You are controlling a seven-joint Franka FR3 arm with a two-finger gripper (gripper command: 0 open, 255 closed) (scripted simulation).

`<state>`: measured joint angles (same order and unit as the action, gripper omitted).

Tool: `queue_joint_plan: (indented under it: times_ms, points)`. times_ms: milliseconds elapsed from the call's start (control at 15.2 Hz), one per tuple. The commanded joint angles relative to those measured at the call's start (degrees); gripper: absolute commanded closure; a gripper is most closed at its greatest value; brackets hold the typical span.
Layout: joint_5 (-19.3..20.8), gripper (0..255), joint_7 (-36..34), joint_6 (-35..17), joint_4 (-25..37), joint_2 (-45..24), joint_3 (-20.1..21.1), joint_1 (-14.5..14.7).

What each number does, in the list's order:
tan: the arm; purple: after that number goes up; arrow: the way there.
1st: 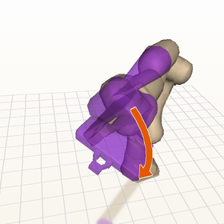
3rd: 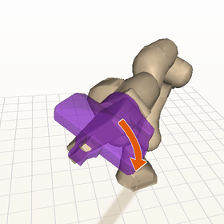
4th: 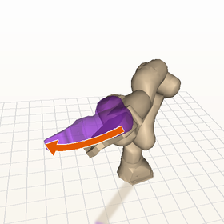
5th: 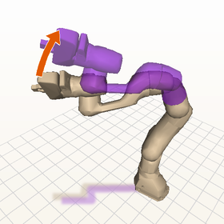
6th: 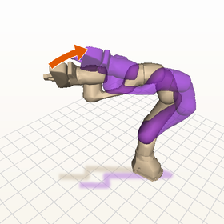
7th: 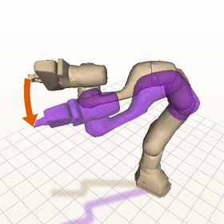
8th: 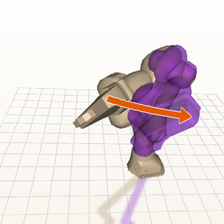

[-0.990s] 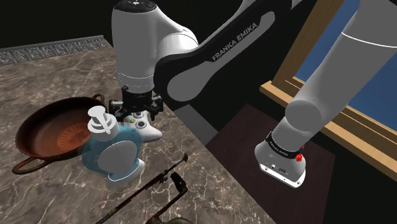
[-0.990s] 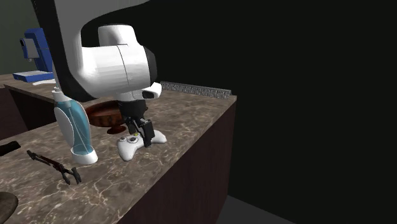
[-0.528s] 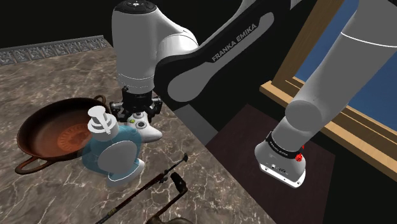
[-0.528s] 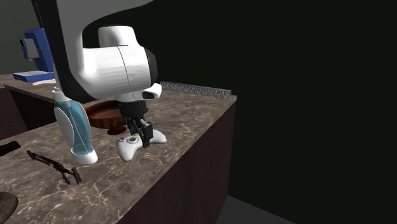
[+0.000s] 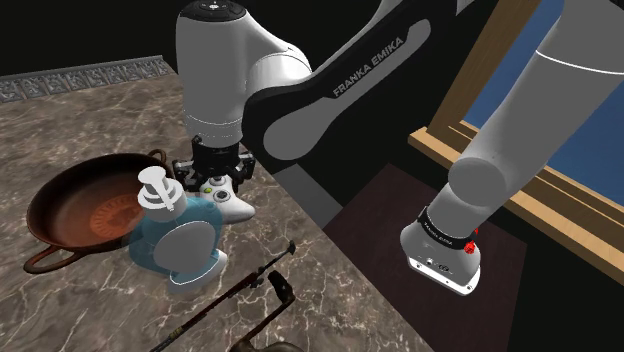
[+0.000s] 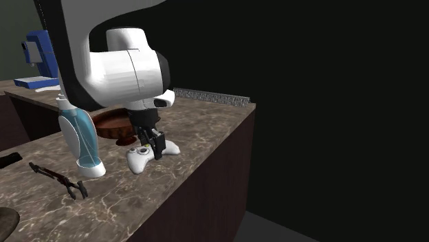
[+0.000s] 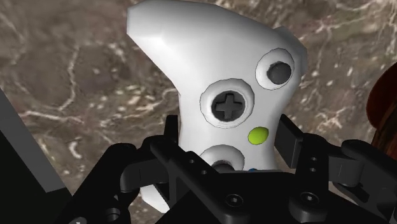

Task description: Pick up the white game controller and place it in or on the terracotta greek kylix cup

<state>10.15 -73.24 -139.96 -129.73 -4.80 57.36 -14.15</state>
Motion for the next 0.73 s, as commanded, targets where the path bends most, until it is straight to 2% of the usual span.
queue_joint_plan:
  times_ms: [0,660]
  points:
    - [0.1,255,-0.1,0.0,0.0,-0.1,0.0,0.0]
    - [-10.3,255,7.5,7.0,3.2,7.8,0.5,-1.0]
